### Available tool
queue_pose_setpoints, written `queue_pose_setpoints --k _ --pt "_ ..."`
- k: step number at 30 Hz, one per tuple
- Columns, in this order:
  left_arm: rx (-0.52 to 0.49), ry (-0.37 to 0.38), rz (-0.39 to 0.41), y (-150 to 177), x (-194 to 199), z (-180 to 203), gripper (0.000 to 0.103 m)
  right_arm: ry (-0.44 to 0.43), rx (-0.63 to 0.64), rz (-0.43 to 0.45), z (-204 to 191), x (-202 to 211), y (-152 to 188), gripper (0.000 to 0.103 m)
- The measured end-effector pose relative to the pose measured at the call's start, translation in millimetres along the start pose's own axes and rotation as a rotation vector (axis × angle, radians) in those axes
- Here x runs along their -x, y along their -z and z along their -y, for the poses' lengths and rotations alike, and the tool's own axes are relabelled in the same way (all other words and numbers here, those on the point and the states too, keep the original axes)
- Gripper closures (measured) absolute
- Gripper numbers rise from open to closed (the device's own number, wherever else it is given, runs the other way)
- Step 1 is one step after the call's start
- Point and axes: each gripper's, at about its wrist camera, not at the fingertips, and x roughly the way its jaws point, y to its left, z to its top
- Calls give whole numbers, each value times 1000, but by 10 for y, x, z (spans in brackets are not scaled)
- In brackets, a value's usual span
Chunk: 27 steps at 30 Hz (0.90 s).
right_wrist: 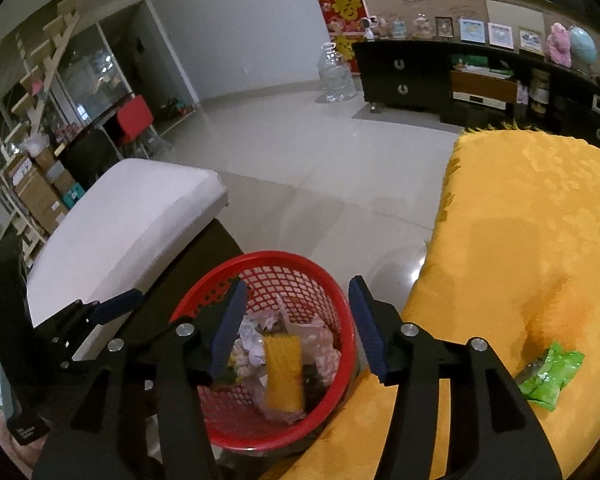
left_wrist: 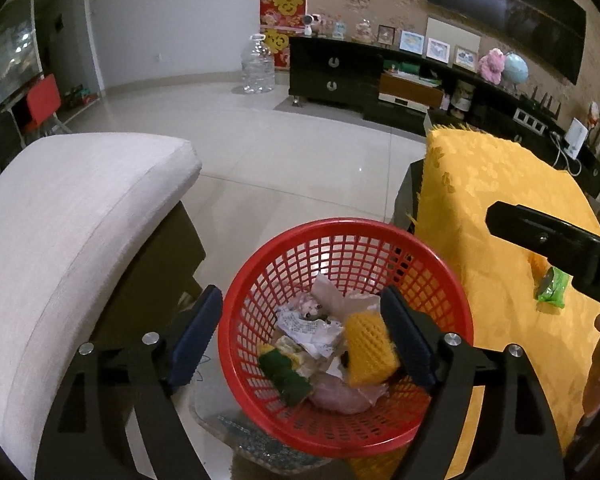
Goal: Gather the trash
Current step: 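Open both tools to drop sponge and mesh sleeve into the basket, then move both open tools back over the green packet on the table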
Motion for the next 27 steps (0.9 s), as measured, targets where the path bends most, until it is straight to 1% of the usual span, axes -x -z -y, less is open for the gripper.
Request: queue_pose_setpoints --k 5,7,9,11,16,21,25,27 --pt "17 5 28 -58 60 -1 20 8 -4 20 43 93 -29 51" --pt "23 13 43 -89 92 30 20 25 5 35 58 149 -39 51" --pt "18 21 53 -109 121 79 19 42 14 49 69 201 -39 46" --pt "5 30 63 -131 145 156 19 63 20 65 84 248 -35 44" --pt "-32 41 82 -152 187 321 19 110 31 80 169 328 -12 42" --pt "-60 56 90 -155 205 480 19 157 27 102 279 432 11 34" --pt "-76 67 92 -146 202 598 19 189 13 121 390 532 19 30" --pt "-84 75 93 -150 202 669 19 205 6 129 450 579 26 26"
